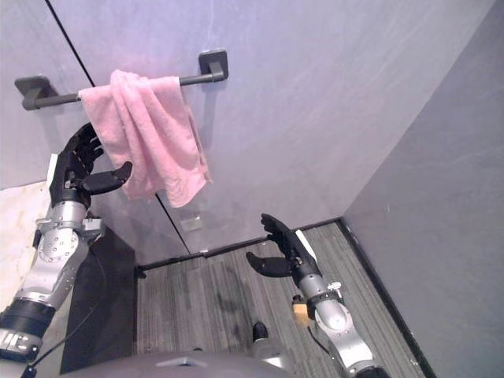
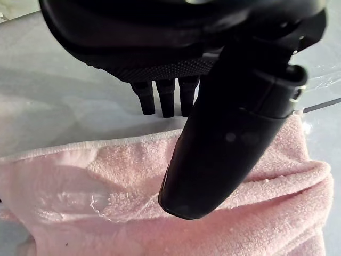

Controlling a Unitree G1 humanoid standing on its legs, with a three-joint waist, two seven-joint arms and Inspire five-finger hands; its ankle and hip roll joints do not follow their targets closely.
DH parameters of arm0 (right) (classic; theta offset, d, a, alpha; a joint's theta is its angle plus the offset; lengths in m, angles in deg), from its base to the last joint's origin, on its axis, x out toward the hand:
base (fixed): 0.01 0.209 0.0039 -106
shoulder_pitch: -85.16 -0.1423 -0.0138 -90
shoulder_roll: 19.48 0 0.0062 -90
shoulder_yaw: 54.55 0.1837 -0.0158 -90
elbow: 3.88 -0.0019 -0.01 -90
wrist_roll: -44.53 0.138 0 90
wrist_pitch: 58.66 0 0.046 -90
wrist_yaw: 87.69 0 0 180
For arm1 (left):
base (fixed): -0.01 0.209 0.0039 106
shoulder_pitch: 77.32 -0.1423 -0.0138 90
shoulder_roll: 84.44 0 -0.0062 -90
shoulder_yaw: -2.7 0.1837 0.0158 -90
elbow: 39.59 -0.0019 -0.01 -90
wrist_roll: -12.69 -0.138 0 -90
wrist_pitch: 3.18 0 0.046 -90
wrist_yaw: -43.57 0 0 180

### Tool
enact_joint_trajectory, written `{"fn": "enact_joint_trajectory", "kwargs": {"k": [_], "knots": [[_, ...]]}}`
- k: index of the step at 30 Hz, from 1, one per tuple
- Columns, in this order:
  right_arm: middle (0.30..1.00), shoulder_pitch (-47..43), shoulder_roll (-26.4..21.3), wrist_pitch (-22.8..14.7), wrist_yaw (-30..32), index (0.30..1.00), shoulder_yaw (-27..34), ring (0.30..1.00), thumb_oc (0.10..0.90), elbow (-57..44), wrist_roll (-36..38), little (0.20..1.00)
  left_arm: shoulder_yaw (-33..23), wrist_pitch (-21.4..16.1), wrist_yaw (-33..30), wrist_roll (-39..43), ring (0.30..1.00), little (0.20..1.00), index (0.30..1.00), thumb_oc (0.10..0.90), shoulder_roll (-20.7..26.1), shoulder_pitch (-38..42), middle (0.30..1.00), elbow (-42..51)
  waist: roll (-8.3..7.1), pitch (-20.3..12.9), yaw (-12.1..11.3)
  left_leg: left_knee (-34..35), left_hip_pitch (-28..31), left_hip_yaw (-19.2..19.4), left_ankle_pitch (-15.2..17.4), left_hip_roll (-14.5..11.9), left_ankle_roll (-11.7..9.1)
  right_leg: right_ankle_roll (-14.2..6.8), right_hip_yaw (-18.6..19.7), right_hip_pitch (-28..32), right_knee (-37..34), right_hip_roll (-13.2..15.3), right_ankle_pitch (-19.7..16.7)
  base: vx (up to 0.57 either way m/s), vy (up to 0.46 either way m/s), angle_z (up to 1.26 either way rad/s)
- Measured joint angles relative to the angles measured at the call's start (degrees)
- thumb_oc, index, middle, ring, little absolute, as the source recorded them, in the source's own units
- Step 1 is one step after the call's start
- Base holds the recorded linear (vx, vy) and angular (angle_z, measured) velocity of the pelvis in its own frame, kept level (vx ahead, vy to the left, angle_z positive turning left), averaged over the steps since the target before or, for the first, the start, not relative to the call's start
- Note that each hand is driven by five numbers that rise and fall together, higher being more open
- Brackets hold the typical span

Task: Organize the bathroom.

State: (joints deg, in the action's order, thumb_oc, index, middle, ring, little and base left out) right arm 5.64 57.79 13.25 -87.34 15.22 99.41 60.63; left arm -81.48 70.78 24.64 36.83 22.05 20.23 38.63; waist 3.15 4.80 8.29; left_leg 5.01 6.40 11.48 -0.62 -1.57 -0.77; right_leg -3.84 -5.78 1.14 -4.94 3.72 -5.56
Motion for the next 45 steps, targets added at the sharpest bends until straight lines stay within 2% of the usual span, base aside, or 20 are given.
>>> {"fn": "enact_joint_trajectory", "kwargs": {"k": [1,2,3,4,5,6,13,19,25,26,29,32,37,40,45], "knots": [[0.900,0.00,-0.02,0.00,-0.12,0.900,0.00,0.900,0.800,0.00,0.00,0.900,0.00,0.00,-0.10,0.00,0.752,0.752,0.752,0.701,0.01,0.03,0.752,-0.26,0.09,-0.06,0.04,-0.07,0.02,0.07,0.01,0.01,0.02,0.02,0.06,-0.01,0.00,0.00,-0.02,0.04,0.005,-0.02],[0.900,0.00,-0.02,0.00,-0.26,0.900,0.00,0.900,0.800,0.00,0.00,0.900,0.00,0.01,-0.08,0.01,0.709,0.709,0.709,0.673,0.01,0.21,0.709,-0.43,0.11,-0.07,0.01,-0.08,0.03,0.13,0.01,0.01,0.02,0.08,0.09,-0.02,0.00,0.00,-0.06,0.07,0.011,0.00],[0.900,-0.02,-0.07,0.00,-0.56,0.900,-0.01,0.900,0.800,0.00,0.00,0.900,0.06,0.01,-0.02,0.02,0.556,0.556,0.556,0.571,0.02,1.17,0.556,-1.48,0.11,-0.10,-0.07,-0.08,0.04,0.08,0.01,0.01,0.02,0.05,0.07,0.00,0.00,0.00,-0.04,0.07,0.009,0.00],[0.900,-0.05,-0.08,0.00,-0.84,0.900,0.00,0.900,0.800,0.00,0.00,0.900,0.06,0.01,-0.02,0.03,0.498,0.498,0.498,0.532,0.06,1.51,0.498,-2.09,0.17,-0.15,-0.06,-0.08,0.05,0.09,0.01,0.01,0.02,0.06,0.08,0.00,0.00,0.00,-0.04,0.06,0.010,0.00],[0.900,-0.04,-0.08,0.00,-1.15,0.900,-0.01,0.900,0.800,0.00,0.00,0.900,0.07,-0.03,0.57,0.25,0.314,0.314,0.314,0.409,0.17,1.94,0.314,-3.00,0.23,-0.20,0.05,-0.08,0.10,0.15,0.01,0.01,0.03,0.01,0.13,0.03,0.00,0.00,-0.01,0.04,0.005,-0.02],[0.900,-0.04,-0.08,0.00,-1.45,0.900,-0.02,0.900,0.800,0.00,-0.01,0.900,0.09,-0.03,1.38,0.33,0.300,0.300,0.300,0.400,0.35,2.52,0.300,-4.19,0.30,-0.25,0.09,-0.08,0.12,0.24,0.01,0.01,0.03,0.00,0.19,0.01,0.00,0.00,-0.01,0.06,0.005,-0.04],[0.900,-0.03,-0.13,0.00,-2.25,0.900,-0.03,0.900,0.800,0.00,0.00,0.900,0.25,-0.05,5.04,1.45,0.300,0.300,0.300,0.400,1.98,4.41,0.300,-7.21,0.32,-0.26,1.69,-0.03,0.78,1.53,0.14,0.00,0.21,-0.09,1.48,0.06,-0.01,-0.11,-0.14,0.05,0.006,-0.09],[0.900,-0.76,-2.07,0.00,-2.00,0.900,-0.10,0.900,0.800,-0.86,0.00,0.900,0.27,-0.07,3.26,2.31,0.300,0.300,0.300,0.400,1.90,5.55,0.300,-8.75,0.32,-0.27,1.90,0.12,1.03,1.61,0.22,0.00,0.26,-0.13,1.55,0.31,-0.01,-0.12,-0.18,0.02,-0.001,-0.02],[0.900,-9.34,-6.81,0.85,0.43,0.900,-3.00,0.900,0.800,-1.25,1.13,0.900,1.28,-0.17,0.60,2.22,0.300,0.300,0.300,0.400,0.54,5.71,0.300,-8.58,0.24,-0.29,-0.37,0.13,1.31,1.06,0.18,-0.02,0.23,-0.09,1.06,0.90,-0.02,-0.11,-0.21,0.00,-0.021,0.04],[0.900,-17.66,-7.25,1.45,1.01,0.900,-4.06,0.900,0.800,-1.24,3.15,0.900,2.74,-0.20,0.43,2.17,0.300,0.300,0.300,0.400,-0.37,6.16,0.300,-7.92,0.22,-0.30,-2.11,0.04,1.37,0.57,0.01,-0.06,0.14,0.18,0.51,1.11,-0.02,-0.10,-0.38,0.01,-0.031,0.12],[0.900,-26.39,-6.81,3.41,2.24,0.900,-5.50,0.900,0.800,-1.62,5.52,0.900,3.23,-0.31,0.67,1.98,0.300,0.300,0.300,0.400,-2.12,7.15,0.300,-7.67,0.11,-0.39,-3.94,0.11,1.44,-0.75,-0.13,-0.11,0.04,0.39,-0.58,1.80,-0.02,-0.10,-0.23,0.02,-0.031,0.25],[0.900,-31.74,-2.94,4.32,4.00,0.900,-5.43,0.900,0.800,-1.73,5.58,0.900,3.89,-0.21,0.93,1.48,0.300,0.300,0.300,0.400,-2.96,7.90,0.300,-6.80,-0.69,-0.84,-6.03,-0.10,1.30,-2.19,-0.28,-0.24,-0.07,0.71,-1.90,2.28,-0.02,-0.15,-0.02,0.03,-0.012,0.23],[0.900,-32.91,0.39,7.19,5.68,0.900,-6.28,0.900,0.800,-1.01,5.56,0.900,3.88,0.29,2.44,0.02,0.300,0.300,0.300,0.400,-3.06,8.56,0.300,-6.19,-1.12,-0.93,-8.10,-0.11,1.13,-3.06,-0.26,-0.01,-0.02,0.73,-2.93,2.60,0.00,0.17,0.15,0.03,-0.008,0.12],[0.900,-33.58,2.59,8.59,7.54,0.900,-6.24,0.900,0.800,3.18,5.70,0.900,3.91,1.52,3.27,-0.04,0.300,0.300,0.300,0.400,-3.39,8.97,0.300,-5.35,-1.79,-1.04,-8.18,-0.10,1.18,-3.98,-0.26,-0.08,-0.04,0.75,-3.69,3.07,-0.01,0.14,0.53,0.05,-0.014,0.15],[0.900,-33.76,2.57,9.86,9.71,0.900,-6.23,0.900,0.800,4.53,5.51,0.900,3.91,2.82,4.59,-0.04,0.300,0.300,0.300,0.400,-3.38,9.07,0.300,-4.43,-1.81,-1.04,-8.49,-0.09,1.17,-4.45,-0.27,-0.10,-0.05,0.80,-4.20,3.31,-0.02,0.16,0.68,0.04,-0.014,0.05]]}}
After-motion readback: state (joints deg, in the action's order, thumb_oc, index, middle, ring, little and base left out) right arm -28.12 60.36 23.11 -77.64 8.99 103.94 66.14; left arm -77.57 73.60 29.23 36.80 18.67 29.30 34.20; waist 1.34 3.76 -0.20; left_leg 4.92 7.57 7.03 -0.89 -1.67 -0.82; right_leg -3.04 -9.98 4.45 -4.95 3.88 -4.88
